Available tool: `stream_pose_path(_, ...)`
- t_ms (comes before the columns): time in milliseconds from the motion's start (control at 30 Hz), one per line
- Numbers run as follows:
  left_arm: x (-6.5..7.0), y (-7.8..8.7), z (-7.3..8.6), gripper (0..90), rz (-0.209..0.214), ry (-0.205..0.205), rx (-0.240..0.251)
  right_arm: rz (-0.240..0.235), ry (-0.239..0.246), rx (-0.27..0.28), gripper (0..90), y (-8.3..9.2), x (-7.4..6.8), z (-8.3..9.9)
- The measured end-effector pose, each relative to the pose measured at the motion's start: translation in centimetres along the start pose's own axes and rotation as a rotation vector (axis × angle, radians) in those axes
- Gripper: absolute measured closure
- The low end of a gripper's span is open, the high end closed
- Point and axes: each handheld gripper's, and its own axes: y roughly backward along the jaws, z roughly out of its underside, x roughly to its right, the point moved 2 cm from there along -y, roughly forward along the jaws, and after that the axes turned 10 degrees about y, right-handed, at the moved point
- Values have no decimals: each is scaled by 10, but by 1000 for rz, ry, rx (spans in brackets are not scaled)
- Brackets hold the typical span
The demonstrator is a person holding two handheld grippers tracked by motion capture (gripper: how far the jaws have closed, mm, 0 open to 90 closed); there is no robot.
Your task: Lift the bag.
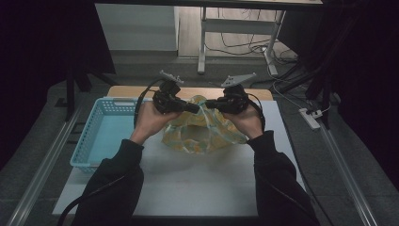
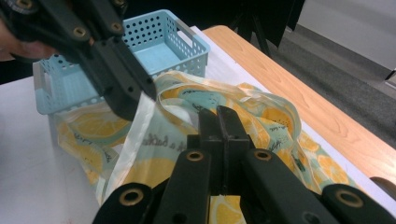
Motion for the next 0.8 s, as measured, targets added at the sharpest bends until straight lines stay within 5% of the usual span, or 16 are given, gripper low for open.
stream_pose_path(133,0,9,-9,900,25,2,26,4,7,14,900,5,-1,-11)
stream_pose_path(800,29,61,-43,900,-5,-63,147,45,62,65,900,40,-5,-57)
